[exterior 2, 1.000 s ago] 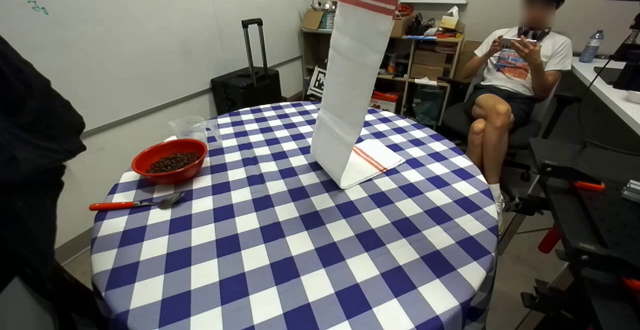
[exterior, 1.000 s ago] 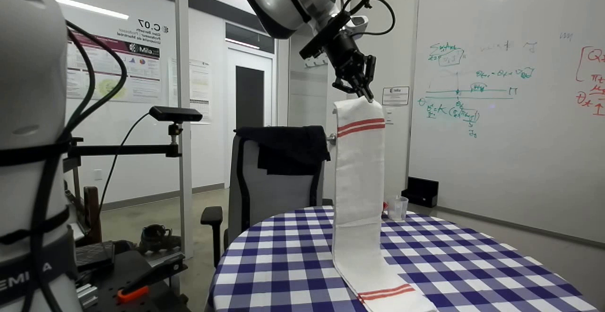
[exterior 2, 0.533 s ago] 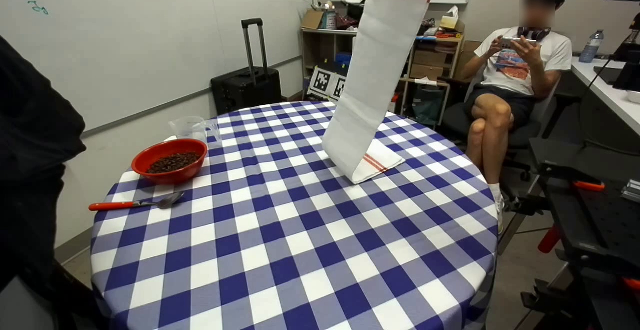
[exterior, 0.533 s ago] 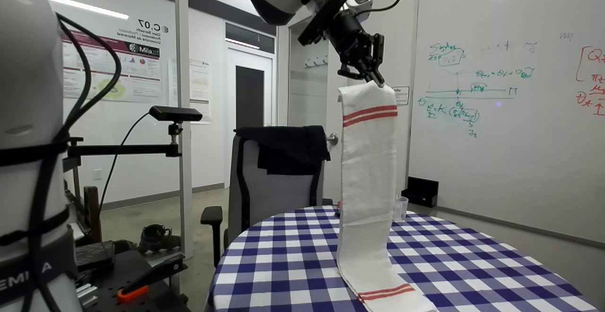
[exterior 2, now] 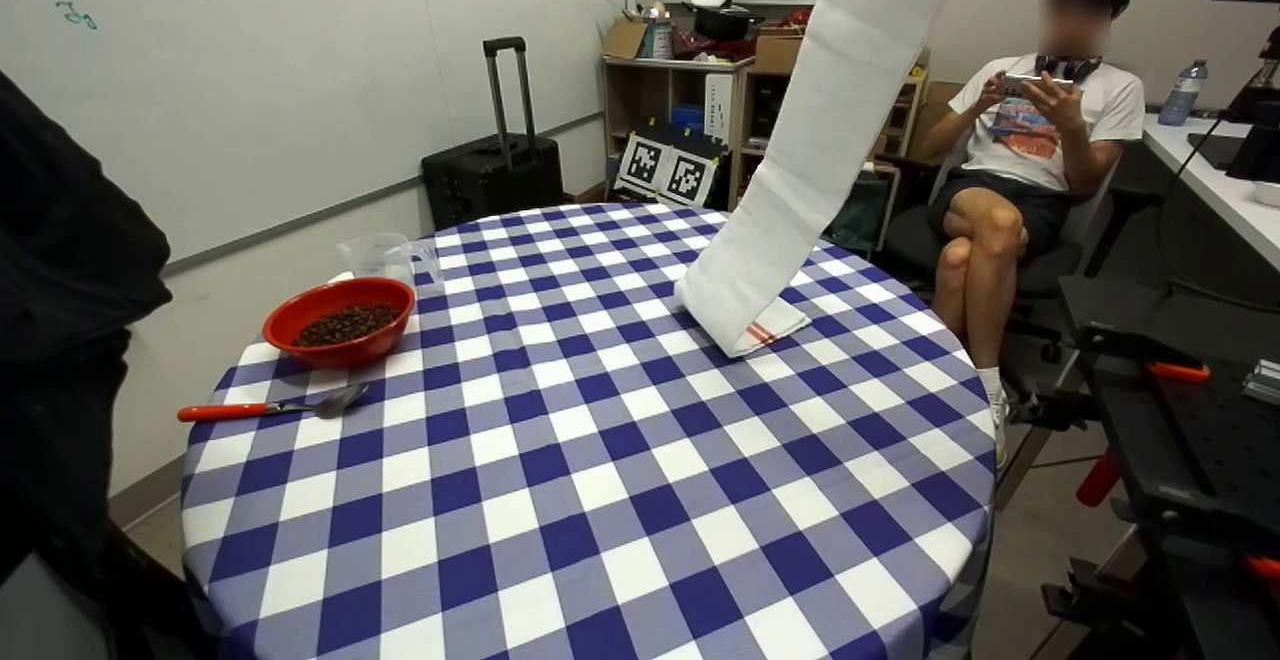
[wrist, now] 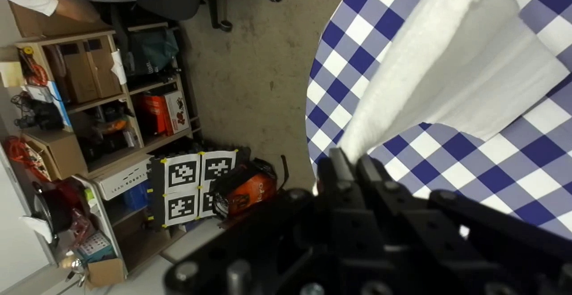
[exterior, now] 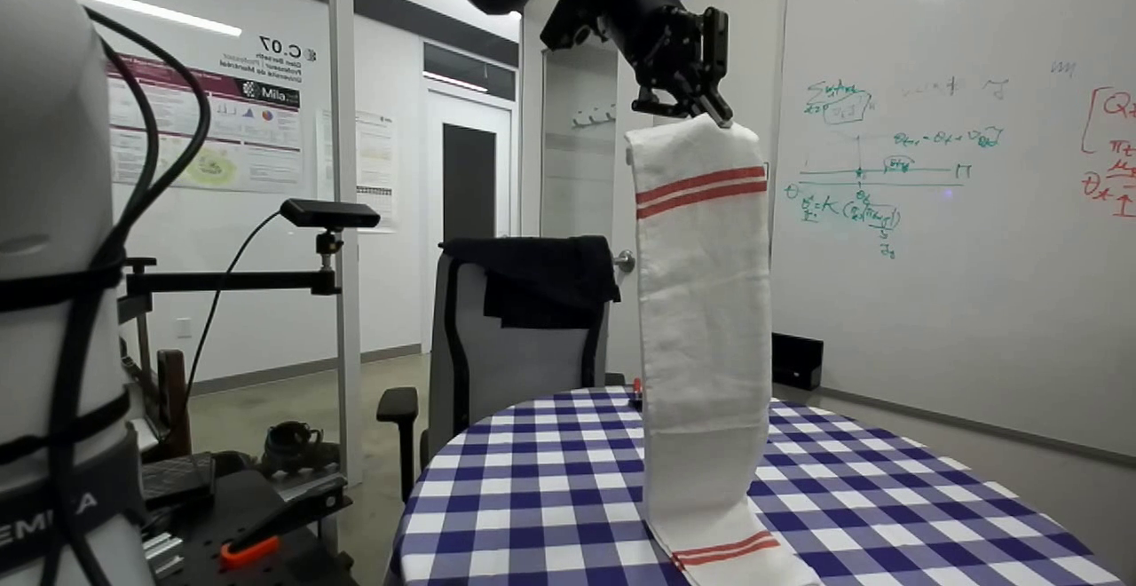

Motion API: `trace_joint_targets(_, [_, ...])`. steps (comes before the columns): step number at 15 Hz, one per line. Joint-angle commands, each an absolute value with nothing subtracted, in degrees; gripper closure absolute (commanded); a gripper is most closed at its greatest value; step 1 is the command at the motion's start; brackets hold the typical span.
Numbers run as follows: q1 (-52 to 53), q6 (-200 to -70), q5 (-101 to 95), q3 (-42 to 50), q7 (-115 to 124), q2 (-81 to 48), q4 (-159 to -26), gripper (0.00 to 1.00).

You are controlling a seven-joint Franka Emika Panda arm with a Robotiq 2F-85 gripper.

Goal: Fold the towel on the table.

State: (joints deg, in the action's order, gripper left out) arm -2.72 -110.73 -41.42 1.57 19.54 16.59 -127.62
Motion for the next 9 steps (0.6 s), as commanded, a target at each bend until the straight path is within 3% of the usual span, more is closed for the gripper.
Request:
trace_joint_targets(1, [-3.4,-111.39,-43.6,-0.11,22.14,16.63,-129.87,0.99])
trace_joint_targets(9, [-0.85,-111.79,-50.09,-4.71,25.52,6.27,-123.02,0.99])
